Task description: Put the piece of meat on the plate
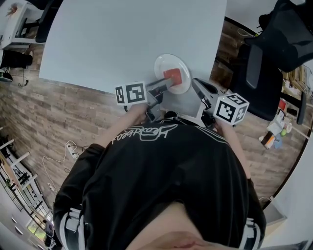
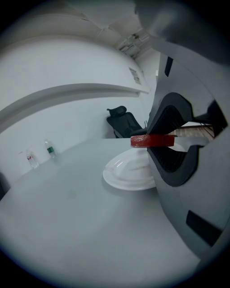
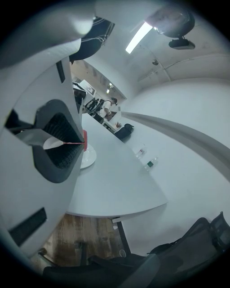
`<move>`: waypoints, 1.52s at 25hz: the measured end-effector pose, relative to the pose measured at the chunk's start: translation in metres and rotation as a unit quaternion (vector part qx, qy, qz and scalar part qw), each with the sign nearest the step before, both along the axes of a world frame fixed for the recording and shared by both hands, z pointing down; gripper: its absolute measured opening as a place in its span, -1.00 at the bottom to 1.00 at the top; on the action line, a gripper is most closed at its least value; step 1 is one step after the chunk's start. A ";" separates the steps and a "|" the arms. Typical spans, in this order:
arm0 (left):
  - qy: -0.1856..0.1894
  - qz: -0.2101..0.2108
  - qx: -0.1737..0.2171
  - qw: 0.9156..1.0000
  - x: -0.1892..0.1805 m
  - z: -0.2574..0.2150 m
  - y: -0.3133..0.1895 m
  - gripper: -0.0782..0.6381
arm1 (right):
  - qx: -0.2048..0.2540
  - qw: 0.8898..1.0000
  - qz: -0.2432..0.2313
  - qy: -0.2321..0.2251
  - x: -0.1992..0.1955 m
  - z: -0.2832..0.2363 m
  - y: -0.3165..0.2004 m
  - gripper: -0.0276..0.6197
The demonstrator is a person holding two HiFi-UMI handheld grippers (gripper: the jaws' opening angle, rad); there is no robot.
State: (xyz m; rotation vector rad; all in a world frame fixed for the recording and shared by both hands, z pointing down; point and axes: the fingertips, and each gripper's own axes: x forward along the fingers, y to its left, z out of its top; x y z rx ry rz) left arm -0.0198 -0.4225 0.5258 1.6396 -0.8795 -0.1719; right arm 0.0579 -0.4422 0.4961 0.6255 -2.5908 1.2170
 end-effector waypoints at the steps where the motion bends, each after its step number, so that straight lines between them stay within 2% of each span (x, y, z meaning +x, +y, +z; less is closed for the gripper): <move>1: -0.009 0.005 0.000 1.000 0.001 0.002 0.000 -0.54 | -0.003 1.000 0.000 0.000 0.000 0.002 0.000 -0.88; 14: -0.058 0.029 -0.020 0.998 0.001 0.018 -0.002 -0.54 | -0.014 1.000 0.005 -0.002 0.003 0.009 -0.004 -0.88; 27: -0.100 0.032 -0.008 0.994 -0.001 0.020 -0.007 -0.53 | -0.015 1.000 -0.002 0.001 0.005 0.013 -0.002 -0.88; 31: -0.146 0.038 0.012 0.988 -0.002 0.022 -0.009 -0.50 | -0.015 1.000 -0.002 0.001 0.008 0.015 -0.005 -0.88; 35: -0.205 0.059 0.034 0.976 -0.004 0.024 -0.006 -0.42 | -0.017 1.000 -0.004 0.001 0.006 0.016 -0.001 -0.88; 38: -0.235 0.075 0.048 0.968 -0.002 0.024 -0.004 -0.32 | -0.017 1.000 -0.005 0.001 0.005 0.015 0.001 -0.88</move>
